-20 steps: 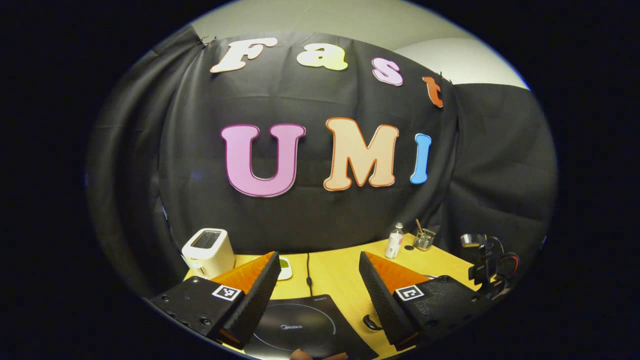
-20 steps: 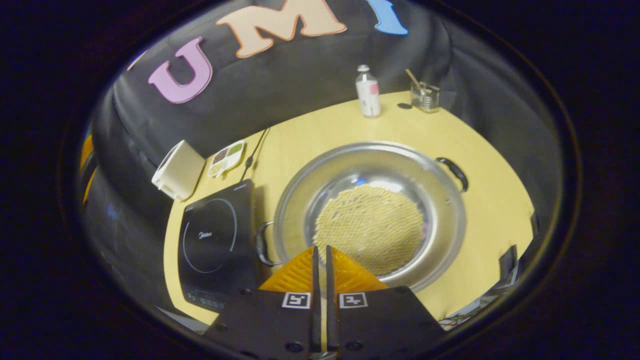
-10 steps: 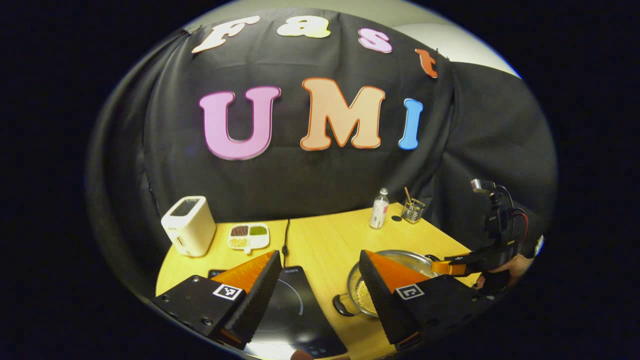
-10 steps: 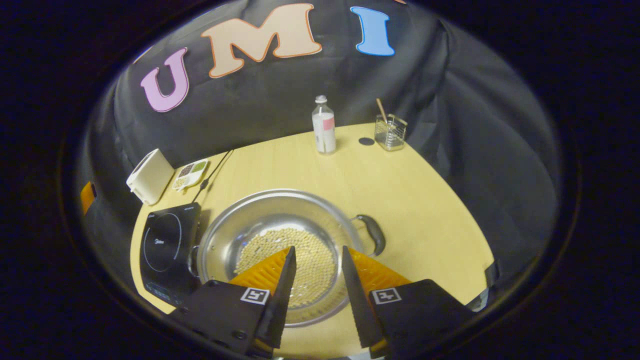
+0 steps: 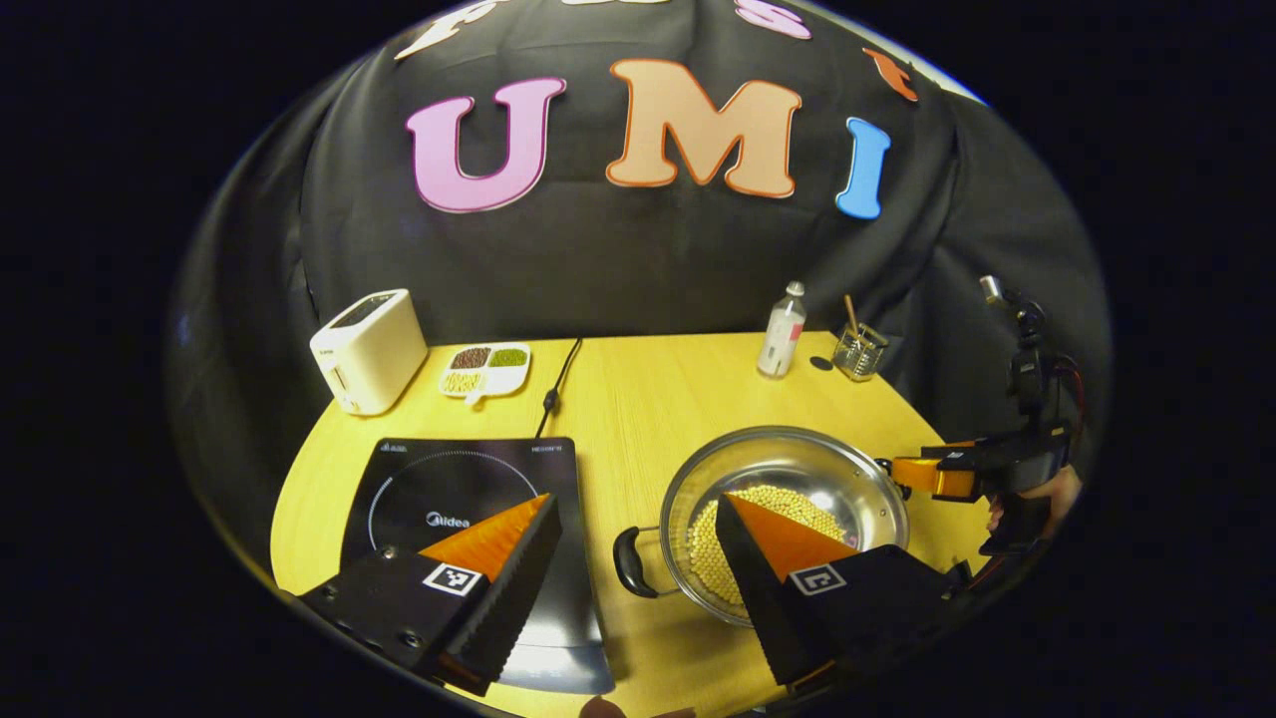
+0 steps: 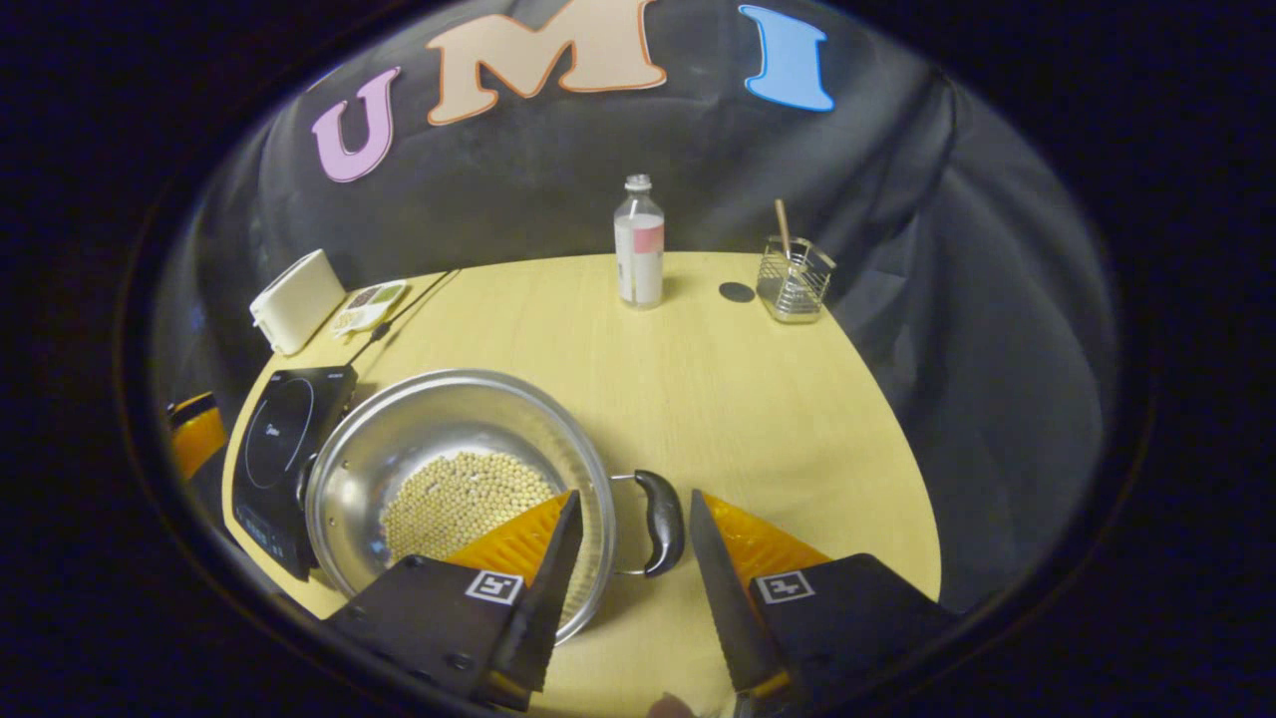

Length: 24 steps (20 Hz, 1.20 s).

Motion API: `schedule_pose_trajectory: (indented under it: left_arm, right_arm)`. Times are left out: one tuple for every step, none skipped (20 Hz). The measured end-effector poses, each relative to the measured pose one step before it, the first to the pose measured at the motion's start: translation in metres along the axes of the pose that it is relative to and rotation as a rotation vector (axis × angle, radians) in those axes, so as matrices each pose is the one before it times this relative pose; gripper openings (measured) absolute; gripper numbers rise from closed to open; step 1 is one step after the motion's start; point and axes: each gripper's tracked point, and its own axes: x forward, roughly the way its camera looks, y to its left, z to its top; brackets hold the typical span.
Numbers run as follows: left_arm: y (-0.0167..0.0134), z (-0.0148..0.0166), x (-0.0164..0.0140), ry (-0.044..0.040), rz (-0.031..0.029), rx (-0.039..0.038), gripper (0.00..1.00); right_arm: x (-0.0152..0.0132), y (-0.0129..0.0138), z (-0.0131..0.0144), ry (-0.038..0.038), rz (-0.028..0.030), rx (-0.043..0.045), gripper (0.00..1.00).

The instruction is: First push the handle of the pot to place it horizontally, then grasp the pot with both hands and set it on the induction cooktop.

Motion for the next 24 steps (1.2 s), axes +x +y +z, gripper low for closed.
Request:
schedule_pose_trajectory:
  left_arm:
    - [-0.00157, -0.00809, 0.00587, 0.02094, 0.01511, -0.01497, 0.96]
    - [-0.0001, -0.00683, 0.00624, 0.01784, 0.01408, -0.01322, 0.96]
    - [-0.00025, -0.00926, 0.00538, 0.02344, 0.00869, -0.01341, 0.96]
    - [-0.00108, -0.00633, 0.00615, 0.02067, 0.00483, -0.00503, 0.96]
    - [-0.00058, -0.00421, 0.00556, 0.01123, 0.00627, 0.00086, 0.96]
    - [0.00113, -0.00571, 0.00647, 0.01647, 0.00694, 0.00233, 0.97]
    - [0.00032, -0.00745, 0.00614, 0.02994, 0.00778, -0.0015, 0.96]
    - [-0.0011, -0.00766, 0.0087, 0.02386, 0.00339, -0.00359, 0.96]
    - [-0.00147, -0.00733, 0.00727, 0.02624, 0.00156, -0.00219, 0.96]
    - [-0.00073, -0.00623, 0.00711, 0.02287, 0.0009, -0.00267, 0.94]
    - [-0.00129, -0.00325, 0.00457, 0.01229, -0.00074, -0.00299, 0.93]
    - [-0.00212, -0.00361, 0.00506, 0.01326, -0.00185, -0.00465, 0.89]
    - [-0.00178, -0.0046, 0.00499, 0.01801, 0.00041, -0.00764, 0.88]
    - [0.0003, -0.00155, 0.00386, 0.00964, 0.00327, -0.00858, 0.88]
    - [-0.00087, -0.0007, 0.00416, 0.008, -0.00107, -0.00679, 0.87]
    - [0.00198, -0.00231, 0.00454, 0.01429, 0.0133, 0.00265, 0.84]
    - [0.0031, -0.00212, 0.00398, 0.01017, 0.01532, 0.01167, 0.81]
    - [0.00154, -0.00083, 0.00252, 0.00825, 0.00313, 0.01001, 0.74]
    - [-0.00092, 0.00064, 0.00102, -0.00595, -0.00137, 0.00388, 0.73]
    - [0.00044, 0.00196, 0.00089, -0.00559, -0.00308, -0.0012, 0.69]
    - [-0.00033, -0.00145, -0.00233, 0.00541, -0.00366, -0.00799, 0.68]
    - [-0.00047, 0.00042, 0.00013, -0.0002, -0.00355, -0.01025, 0.66]
    - [-0.0002, -0.00295, -0.00176, 0.0095, 0.00124, -0.00577, 0.65]
    - [-0.00084, -0.00171, -0.00273, 0.00439, -0.00134, -0.0061, 0.64]
  right_arm:
    - [0.00355, 0.00006, -0.00042, 0.0031, 0.01315, -0.00073, 0.69]
    - [0.00482, -0.00214, -0.00045, 0.00397, 0.00917, -0.00074, 0.71]
    - [0.00315, -0.00085, -0.00144, 0.00967, 0.01449, 0.00193, 0.71]
    - [0.00395, 0.00063, -0.00356, 0.01186, 0.01559, 0.0047, 0.72]
    - [0.00326, -0.00023, -0.00252, 0.01221, 0.01082, 0.00501, 0.72]
    - [0.00432, -0.00075, -0.00412, 0.01279, 0.01189, 0.00649, 0.72]
    - [0.00315, 0.00018, -0.00408, 0.01442, 0.01132, 0.00674, 0.72]
    - [0.00412, -0.00027, -0.00337, 0.01177, 0.00813, 0.00261, 0.72]
    - [0.00346, 0.00048, -0.00262, 0.01108, 0.00896, 0.00544, 0.72]
    - [0.00256, 0.00052, -0.00216, 0.01229, 0.0053, 0.00171, 0.72]
    - [0.00156, 0.00059, -0.00208, 0.0056, 0.00494, -0.00301, 0.73]
    - [0.00182, 0.00092, -0.00138, 0.00879, 0.00934, -0.00321, 0.72]
    - [0.00203, 0.0036, -0.00313, 0.01107, 0.0153, -0.00169, 0.72]
    - [0.00163, -0.00079, -0.00483, 0.0115, -0.0005, 0.00397, 0.68]
    - [0.00215, 0.00078, -0.00329, 0.01278, 0.00029, 0.01073, 0.65]
    - [0.00059, 0.00237, -0.00219, 0.00963, 0.00396, 0.02365, 0.67]
    - [0.00203, -0.00075, 0.00023, -0.00031, 0.00125, 0.0178, 0.65]
    - [-0.00194, 0.00072, -0.00006, 0.00169, -0.00287, 0.00461, 0.6]
    - [-0.00016, 0.00048, -0.00043, -0.00048, 0.0024, -0.00458, 0.55]
    - [0.00238, 0.00044, -0.00096, 0.0016, 0.0017, 0.00209, 0.53]
    - [-0.0002, 0.00027, 0.0014, 0.00114, 0.00502, 0.00528, 0.51]
    - [-0.00561, -0.00057, -0.00146, 0.00303, -0.00199, 0.00762, 0.5]
    - [0.00128, -0.00032, -0.00139, 0.00626, -0.00037, -0.00173, 0.49]
    - [-0.00199, -0.00032, -0.0011, 0.00141, -0.00178, 0.00032, 0.44]
